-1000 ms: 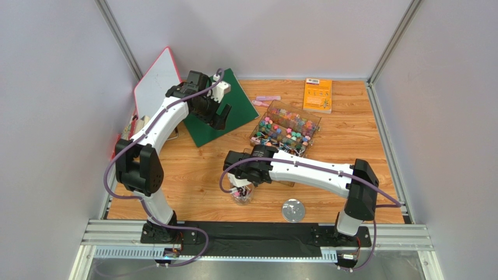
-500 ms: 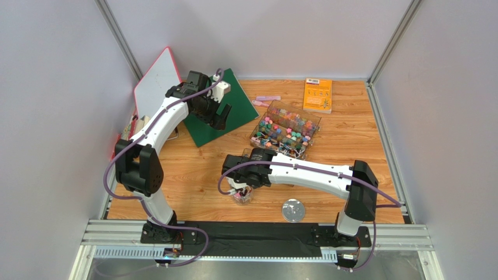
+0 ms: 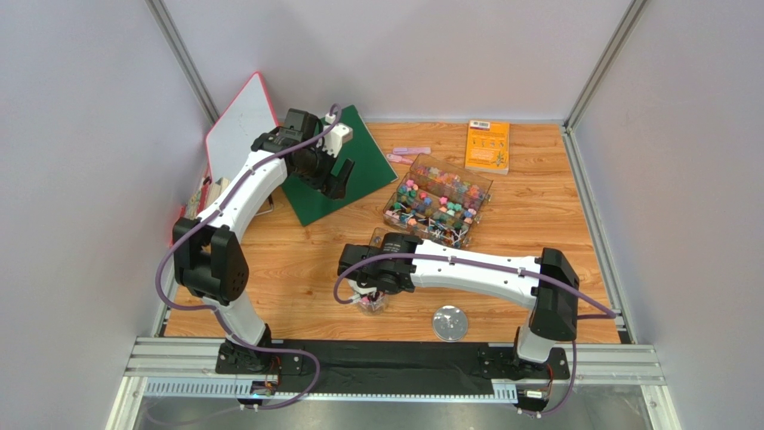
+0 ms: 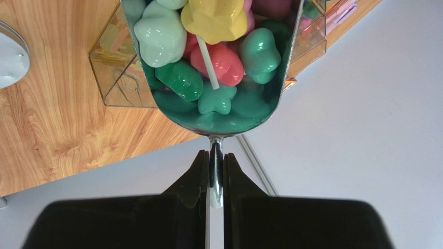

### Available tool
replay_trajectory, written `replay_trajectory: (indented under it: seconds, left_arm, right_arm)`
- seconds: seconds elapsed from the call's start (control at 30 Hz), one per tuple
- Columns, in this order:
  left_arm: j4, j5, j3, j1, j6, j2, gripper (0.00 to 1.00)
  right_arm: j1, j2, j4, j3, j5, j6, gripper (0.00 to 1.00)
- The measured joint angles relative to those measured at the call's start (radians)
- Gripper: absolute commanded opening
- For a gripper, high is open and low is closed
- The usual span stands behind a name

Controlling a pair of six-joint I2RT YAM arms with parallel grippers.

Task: Pack the candies
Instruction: Place the fake candies in the packing bottle.

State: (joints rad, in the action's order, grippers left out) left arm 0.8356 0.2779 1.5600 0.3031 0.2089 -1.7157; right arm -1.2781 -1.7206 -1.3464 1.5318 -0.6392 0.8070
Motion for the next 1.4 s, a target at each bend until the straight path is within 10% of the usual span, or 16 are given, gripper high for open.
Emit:
replay_trajectory:
  seconds: [1.4]
  left_arm:
    - [-0.023,-0.060,-0.010,0.000,-0.026,0.063,1.00]
  right_arm:
    - [-0.064,0.028,0.003,-0.079,-0.155,0.083,0.00]
